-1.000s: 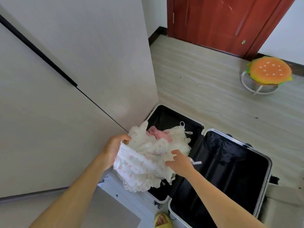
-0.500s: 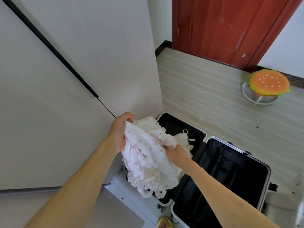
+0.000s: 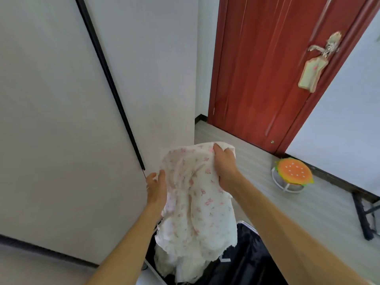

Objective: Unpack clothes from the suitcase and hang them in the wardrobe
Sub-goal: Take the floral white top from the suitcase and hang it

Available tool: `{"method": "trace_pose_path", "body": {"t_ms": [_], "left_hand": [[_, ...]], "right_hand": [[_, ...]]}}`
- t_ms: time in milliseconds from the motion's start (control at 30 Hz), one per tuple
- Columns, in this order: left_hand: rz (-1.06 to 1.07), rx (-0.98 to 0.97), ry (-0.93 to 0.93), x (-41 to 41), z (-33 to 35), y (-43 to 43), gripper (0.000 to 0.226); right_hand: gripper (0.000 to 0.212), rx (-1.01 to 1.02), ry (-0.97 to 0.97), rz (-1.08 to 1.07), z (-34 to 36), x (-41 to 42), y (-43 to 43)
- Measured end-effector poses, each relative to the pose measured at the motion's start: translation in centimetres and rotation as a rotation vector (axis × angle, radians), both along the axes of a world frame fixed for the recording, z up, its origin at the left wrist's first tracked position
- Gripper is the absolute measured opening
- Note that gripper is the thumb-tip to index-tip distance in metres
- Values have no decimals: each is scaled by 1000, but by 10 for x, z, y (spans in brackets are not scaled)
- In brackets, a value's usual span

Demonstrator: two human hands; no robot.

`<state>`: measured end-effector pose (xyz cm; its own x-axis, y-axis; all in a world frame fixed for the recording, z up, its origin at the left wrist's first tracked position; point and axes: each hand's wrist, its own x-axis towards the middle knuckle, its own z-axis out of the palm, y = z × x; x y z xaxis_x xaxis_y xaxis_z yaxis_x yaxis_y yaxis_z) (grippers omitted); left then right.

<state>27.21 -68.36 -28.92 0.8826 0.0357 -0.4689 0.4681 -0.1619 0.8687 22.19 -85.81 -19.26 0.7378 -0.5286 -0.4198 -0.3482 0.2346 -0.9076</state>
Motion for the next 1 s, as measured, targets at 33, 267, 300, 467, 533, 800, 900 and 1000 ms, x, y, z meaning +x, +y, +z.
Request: {"method": "trace_pose_path", "body": {"t_ms": [33,267,300,467,533,800,900,1000], "left_hand": [[23,-38,24,-12,6,2,46],[45,-318,398,-94,44,4,76],[-27,-434,512,-99,57,2,85],[-179,-487,286,-116,134,3,38],[-144,-453,102,-112,158,6,38],[-229,-160,-268,-164,235,17,16],[-249,-132,-304,-198,258,20,13],[-297,-98,-321,-232,276,24,18]], "right_hand": [[20,-27,-21,3,25,0,3],[18,-115,-201,-29,158,-28,14],[19,-115,-223,-44,171,-33,13],[21,-162,-275,-57,209,-88,-1],[26,-201,-287,-66,210,-117,-12],[43,-713,123,97,119,-235,-46],[46,-891,280,277,91,-257,-50],[57,-1074,357,442,89,-275,-29]]}}
